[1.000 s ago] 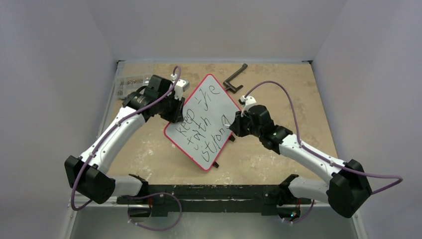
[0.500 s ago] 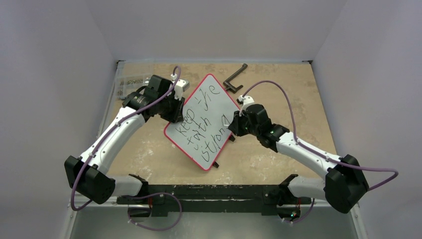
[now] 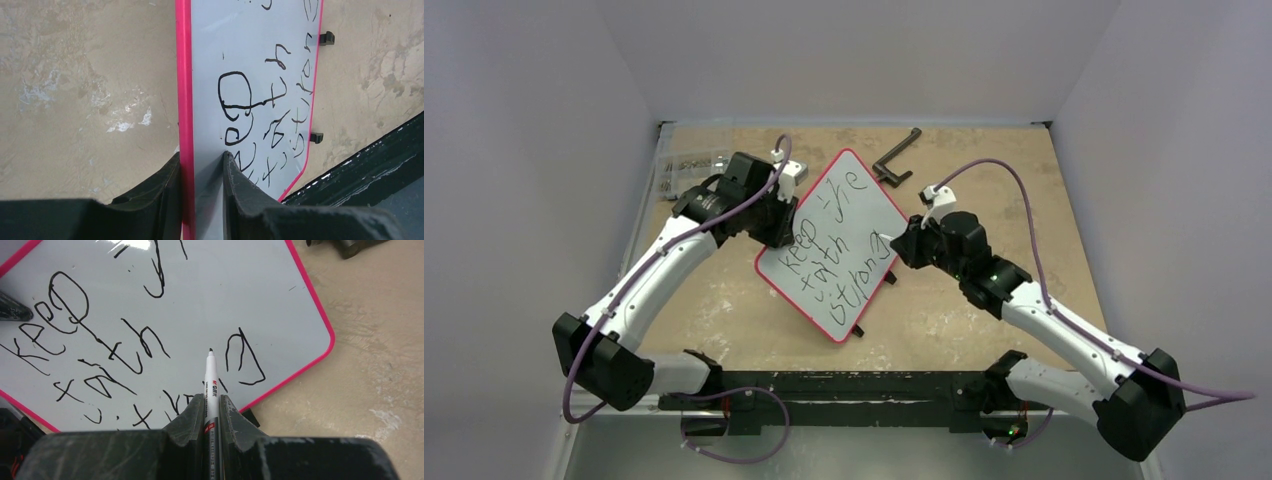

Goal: Write a sentence on the whiteboard

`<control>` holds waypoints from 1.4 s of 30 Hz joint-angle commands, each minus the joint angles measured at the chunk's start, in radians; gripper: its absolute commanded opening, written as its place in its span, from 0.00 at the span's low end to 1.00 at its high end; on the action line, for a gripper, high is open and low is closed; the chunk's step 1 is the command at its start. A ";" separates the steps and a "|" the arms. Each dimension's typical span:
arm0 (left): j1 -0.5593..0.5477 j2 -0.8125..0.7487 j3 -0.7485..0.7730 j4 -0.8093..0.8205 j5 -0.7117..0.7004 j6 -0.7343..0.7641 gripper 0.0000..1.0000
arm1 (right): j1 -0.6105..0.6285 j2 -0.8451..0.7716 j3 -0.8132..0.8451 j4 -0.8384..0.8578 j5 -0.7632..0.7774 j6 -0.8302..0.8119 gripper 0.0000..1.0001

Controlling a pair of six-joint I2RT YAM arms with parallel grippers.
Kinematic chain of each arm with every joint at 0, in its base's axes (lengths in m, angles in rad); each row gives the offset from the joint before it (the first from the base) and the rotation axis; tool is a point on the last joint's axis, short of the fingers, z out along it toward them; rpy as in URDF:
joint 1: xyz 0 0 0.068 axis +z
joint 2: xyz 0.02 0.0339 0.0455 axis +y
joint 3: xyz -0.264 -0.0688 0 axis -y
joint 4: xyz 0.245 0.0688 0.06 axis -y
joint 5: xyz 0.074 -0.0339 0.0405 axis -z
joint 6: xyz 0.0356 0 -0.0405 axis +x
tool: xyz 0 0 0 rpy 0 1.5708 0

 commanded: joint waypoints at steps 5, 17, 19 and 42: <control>-0.032 -0.070 -0.034 -0.075 -0.195 0.092 0.00 | 0.004 -0.099 -0.007 -0.014 0.098 0.015 0.00; -0.032 -0.123 -0.101 -0.085 -0.130 0.039 0.00 | 0.004 -0.094 -0.015 0.005 0.080 0.014 0.00; -0.032 -0.123 -0.122 -0.069 -0.147 0.029 0.00 | 0.004 -0.097 -0.027 0.014 0.077 0.018 0.00; -0.026 -0.102 -0.198 -0.023 -0.184 0.017 0.21 | 0.004 -0.116 -0.066 0.038 0.084 0.022 0.00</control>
